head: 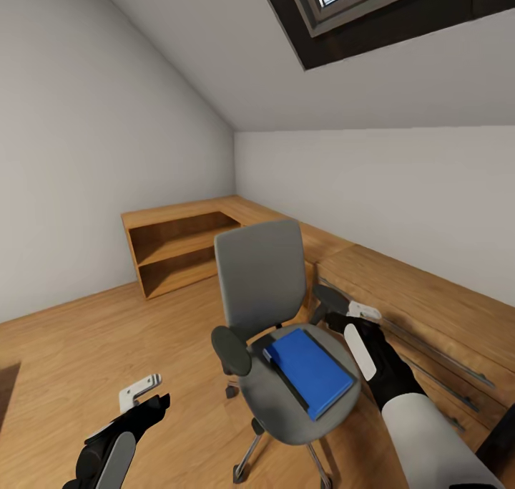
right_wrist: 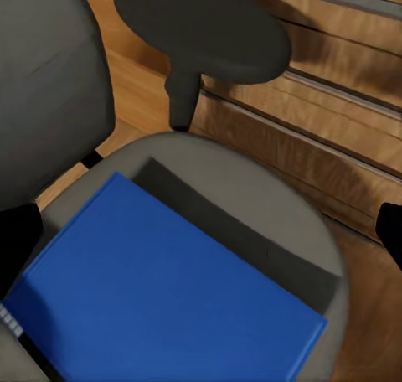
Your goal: In the bedroom, organize the workspace by keeping the computer under the desk, ensuring the monitor is on the desk, placing the keyboard on the desk next to the monitor, placing the mouse on the desk next to the keyboard, moving the folder from the swivel chair onto the desk next to the mouse, stacking the notebook on top of the folder with the pen on top of the notebook, and positioning the swivel chair next to the desk.
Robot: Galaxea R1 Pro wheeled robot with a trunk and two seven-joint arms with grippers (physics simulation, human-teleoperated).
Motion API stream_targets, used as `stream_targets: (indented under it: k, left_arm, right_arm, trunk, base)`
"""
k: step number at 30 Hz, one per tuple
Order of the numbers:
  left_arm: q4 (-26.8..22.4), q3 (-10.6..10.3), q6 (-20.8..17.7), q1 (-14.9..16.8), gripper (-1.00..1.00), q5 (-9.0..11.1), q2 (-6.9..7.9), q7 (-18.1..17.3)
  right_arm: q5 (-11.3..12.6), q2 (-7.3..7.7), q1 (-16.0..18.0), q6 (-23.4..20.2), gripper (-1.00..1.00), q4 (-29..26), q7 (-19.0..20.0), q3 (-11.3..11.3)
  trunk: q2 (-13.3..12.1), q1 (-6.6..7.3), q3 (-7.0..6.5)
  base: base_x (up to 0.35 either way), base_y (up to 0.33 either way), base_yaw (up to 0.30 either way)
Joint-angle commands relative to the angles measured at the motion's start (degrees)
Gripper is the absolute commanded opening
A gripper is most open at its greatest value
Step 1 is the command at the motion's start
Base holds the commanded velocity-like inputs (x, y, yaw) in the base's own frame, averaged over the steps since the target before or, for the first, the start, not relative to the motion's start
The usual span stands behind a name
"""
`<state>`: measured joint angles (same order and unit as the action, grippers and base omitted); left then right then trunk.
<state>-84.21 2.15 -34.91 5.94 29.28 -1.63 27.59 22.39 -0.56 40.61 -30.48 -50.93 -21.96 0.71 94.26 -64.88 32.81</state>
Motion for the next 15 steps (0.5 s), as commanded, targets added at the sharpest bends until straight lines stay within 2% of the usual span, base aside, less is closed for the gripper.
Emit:
stream_targets:
  k: [1,6,8,13,15]
  left_arm:
    - [-0.1,0.0,-0.2,0.0,1.00,0.6,-0.04,0.4]
    - [-0.1,0.0,-0.2,0.0,1.00,0.6,-0.04,0.4]
    - [-0.1,0.0,-0.2,0.0,1.00,0.6,-0.04,0.4]
    - [-0.1,0.0,-0.2,0.0,1.00,0.7,-0.04,0.4]
    - [-0.1,0.0,-0.2,0.0,1.00,0.7,-0.04,0.4]
  right_arm:
    - [0.5,0.05,0.0,-0.1,1.00,-0.1,0.2,0.1]
    - [0.1,0.29,-0.3,0.2,1.00,0.2,6.7,0.0]
    - [0.1,1.27,-0.6,3.2,1.00,2.9,12.0,0.0]
    - [0.0,2.41,-0.7,9.4,1.00,6.6,18.4,0.0]
    - [0.1,2.54,-0.7,10.1,1.00,7.0,19.4,0.0]
  trunk:
    - [0.4,-0.22,0.25]
    - [2.5,-1.32,1.15]
    - [3.3,-1.76,1.50]
    - [5.3,-2.86,2.40]
    - [6.1,-3.30,2.76]
  base:
    - [0.000,0.000,0.000]
    - [0.000,0.000,0.000]
    - [0.000,0.000,0.000]
    - [0.000,0.000,0.000]
    - [0.000,0.000,0.000]
